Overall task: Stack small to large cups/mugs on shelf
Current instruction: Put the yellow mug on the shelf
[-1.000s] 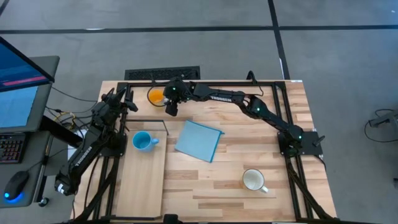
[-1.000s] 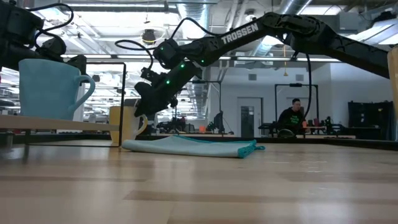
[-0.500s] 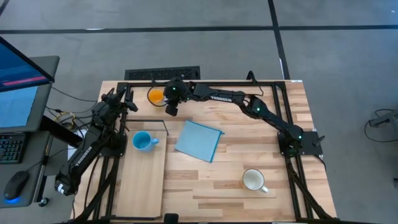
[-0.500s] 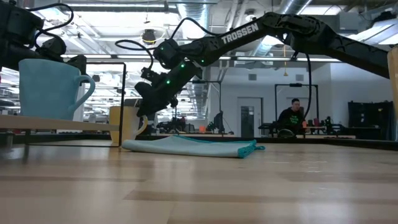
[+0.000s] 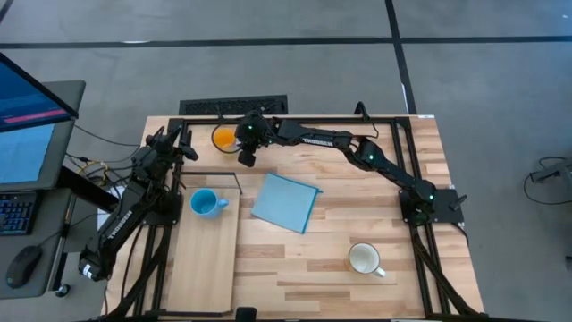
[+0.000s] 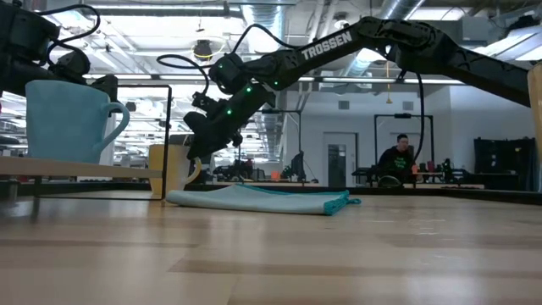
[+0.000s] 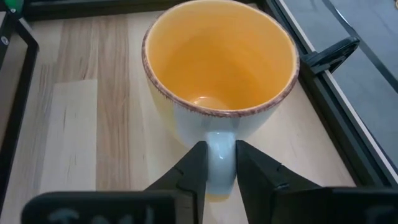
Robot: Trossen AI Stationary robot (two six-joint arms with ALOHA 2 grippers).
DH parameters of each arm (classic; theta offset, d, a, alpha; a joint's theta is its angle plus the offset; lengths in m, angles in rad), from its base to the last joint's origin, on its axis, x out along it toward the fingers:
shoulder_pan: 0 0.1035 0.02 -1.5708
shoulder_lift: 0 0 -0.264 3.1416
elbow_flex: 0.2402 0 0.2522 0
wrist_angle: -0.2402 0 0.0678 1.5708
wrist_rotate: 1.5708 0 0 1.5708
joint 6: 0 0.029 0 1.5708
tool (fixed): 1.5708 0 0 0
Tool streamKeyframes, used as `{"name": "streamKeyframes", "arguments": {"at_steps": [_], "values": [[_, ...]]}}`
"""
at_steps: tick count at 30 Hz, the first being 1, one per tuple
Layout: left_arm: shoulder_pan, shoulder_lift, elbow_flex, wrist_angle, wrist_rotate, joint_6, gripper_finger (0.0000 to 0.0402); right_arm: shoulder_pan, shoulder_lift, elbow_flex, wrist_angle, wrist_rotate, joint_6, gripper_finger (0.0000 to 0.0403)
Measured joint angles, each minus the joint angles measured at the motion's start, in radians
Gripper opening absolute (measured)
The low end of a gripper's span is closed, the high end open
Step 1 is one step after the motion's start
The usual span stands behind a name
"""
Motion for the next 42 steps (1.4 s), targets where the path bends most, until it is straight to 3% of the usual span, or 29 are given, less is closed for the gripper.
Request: {"name": "streamKeyframes", "arguments": {"at_steps": [7,23,42], "values": [[0.0,0.0,0.0,0.0,0.0,0.0,0.0217,0.0,0.0,0.001,-0.006,0.001,-0.011,0.006],[0.0,0.0,0.0,0.0,0.0,0.0,0.0217,0.019,-0.012,0.002,-0.067,0.059,-0.078,0.0058],[0.0,0.0,0.0,0.0,0.0,-0.001,0.0217,0.034,-0.113,0.022,-0.481,0.053,-0.051,0.0056]]}}
